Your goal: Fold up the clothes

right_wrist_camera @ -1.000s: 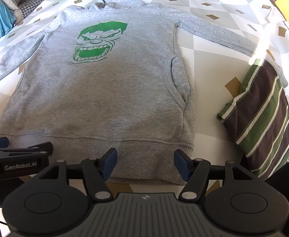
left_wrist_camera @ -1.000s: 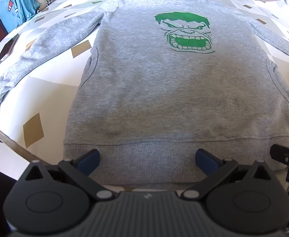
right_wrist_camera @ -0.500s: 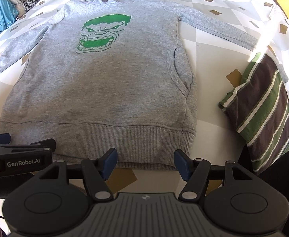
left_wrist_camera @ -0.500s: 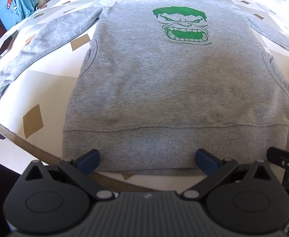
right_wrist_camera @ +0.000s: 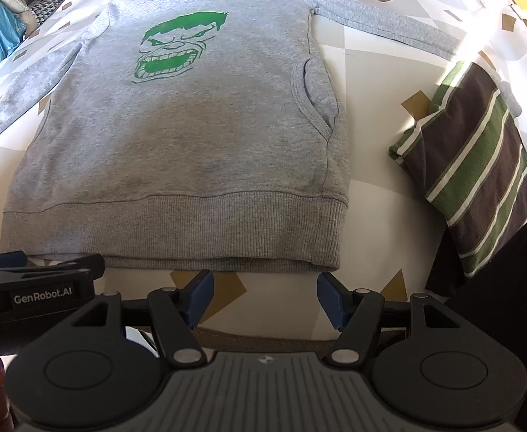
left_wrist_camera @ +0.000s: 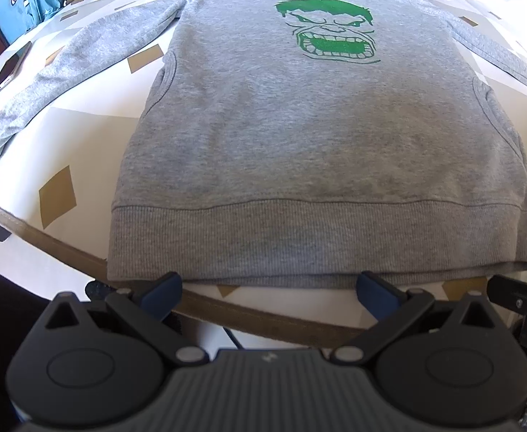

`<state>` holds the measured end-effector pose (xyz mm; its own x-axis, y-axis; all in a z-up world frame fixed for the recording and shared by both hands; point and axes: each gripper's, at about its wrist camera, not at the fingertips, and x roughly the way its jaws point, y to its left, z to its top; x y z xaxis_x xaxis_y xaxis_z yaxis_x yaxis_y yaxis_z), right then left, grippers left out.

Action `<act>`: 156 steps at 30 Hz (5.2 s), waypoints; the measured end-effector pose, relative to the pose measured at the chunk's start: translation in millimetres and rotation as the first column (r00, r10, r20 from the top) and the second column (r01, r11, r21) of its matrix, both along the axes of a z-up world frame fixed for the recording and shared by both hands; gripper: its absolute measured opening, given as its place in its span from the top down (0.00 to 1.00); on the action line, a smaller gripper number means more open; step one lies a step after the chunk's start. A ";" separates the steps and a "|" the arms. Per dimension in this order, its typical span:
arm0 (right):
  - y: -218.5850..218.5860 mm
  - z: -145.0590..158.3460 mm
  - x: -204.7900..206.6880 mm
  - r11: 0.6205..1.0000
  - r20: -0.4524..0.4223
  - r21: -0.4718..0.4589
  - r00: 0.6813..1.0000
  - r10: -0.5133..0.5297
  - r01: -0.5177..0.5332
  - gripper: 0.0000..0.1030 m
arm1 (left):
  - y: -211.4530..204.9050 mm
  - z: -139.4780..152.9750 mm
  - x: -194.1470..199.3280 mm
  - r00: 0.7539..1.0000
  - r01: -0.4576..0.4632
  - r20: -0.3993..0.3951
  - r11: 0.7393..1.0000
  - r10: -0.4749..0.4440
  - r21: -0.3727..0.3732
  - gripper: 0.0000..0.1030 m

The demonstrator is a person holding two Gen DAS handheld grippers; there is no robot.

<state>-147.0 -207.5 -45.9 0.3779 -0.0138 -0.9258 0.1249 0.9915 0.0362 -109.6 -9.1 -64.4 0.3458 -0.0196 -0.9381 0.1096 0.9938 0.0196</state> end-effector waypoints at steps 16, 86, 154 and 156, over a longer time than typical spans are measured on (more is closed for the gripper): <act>-1.6 12.6 8.3 1.000 0.068 0.010 0.998 -0.012 0.012 0.40 | -8.7 20.2 5.7 0.996 0.026 0.086 0.999 -0.023 -0.029 0.00; -29.3 49.8 256.0 0.990 0.146 0.054 0.982 0.120 -0.129 0.40 | -50.3 64.1 232.3 0.988 -0.008 0.151 0.999 0.014 -0.041 0.00; 54.7 23.9 257.0 0.952 0.108 0.045 0.949 0.296 -0.302 0.39 | 92.5 40.3 223.1 0.900 -0.416 0.127 0.908 0.418 -0.044 0.00; 57.5 20.9 255.3 0.949 0.099 0.034 0.946 0.310 -0.314 0.39 | 103.2 40.2 222.1 0.886 -0.441 0.142 0.897 0.442 -0.038 0.00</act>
<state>108.3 -150.0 -25.0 0.4392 0.1628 -0.8835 -0.1965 0.9770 0.0824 112.6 94.1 -24.2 0.4501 0.1620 -0.8782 -0.3443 0.9389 -0.0032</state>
